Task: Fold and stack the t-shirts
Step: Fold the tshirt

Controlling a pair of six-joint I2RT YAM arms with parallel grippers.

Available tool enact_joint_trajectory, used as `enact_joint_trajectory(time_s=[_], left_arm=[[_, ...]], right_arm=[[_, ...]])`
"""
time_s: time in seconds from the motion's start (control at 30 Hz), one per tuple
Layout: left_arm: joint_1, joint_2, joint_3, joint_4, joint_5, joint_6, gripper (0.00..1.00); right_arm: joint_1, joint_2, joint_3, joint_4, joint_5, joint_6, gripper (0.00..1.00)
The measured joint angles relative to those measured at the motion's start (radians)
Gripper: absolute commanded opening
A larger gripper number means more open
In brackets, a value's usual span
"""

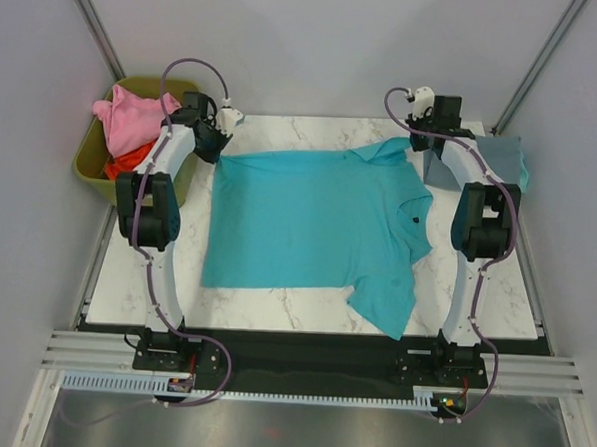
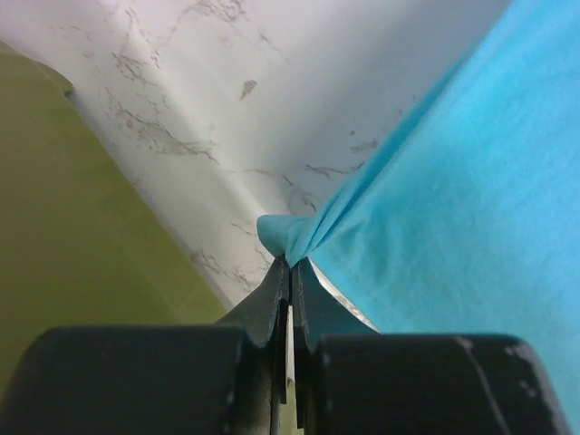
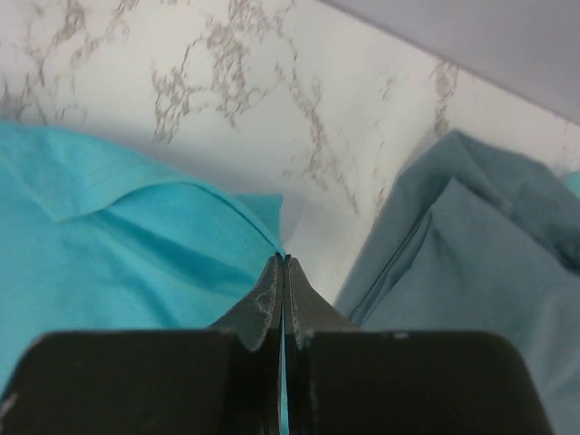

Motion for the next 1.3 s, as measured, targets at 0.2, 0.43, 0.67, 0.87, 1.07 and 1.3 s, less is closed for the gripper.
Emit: enact_joint_trajectory(time_s=[0.2, 0.43, 0.67, 0.87, 1.07, 1.3], left_arm=[[-0.001, -0.079, -0.101, -0.002, 0.002, 0.000, 0.02], [-0.001, -0.209, -0.225, -0.001, 0.003, 0.000, 0.02], [-0.001, -0.290, -0.339, 0.000, 0.010, 0.000, 0.02], [-0.001, -0.312, -0.399, 0.001, 0.021, 0.000, 0.02], [-0.001, -0.315, -0.421, 0.000, 0.029, 0.000, 0.02], [-0.001, -0.352, -0.461, 0.003, 0.032, 0.000, 0.02]], right_arm=[[-0.004, -0.144, -0.207, -0.017, -0.024, -0.005, 0.00], [-0.031, -0.292, -0.359, -0.023, -0.037, -0.012, 0.00], [-0.038, -0.413, -0.478, -0.034, -0.056, -0.012, 0.00], [-0.037, -0.529, -0.586, -0.056, -0.074, -0.013, 0.00], [-0.037, -0.614, -0.673, -0.078, -0.080, -0.013, 0.00], [-0.037, -0.671, -0.731, -0.087, -0.087, -0.019, 0.00]])
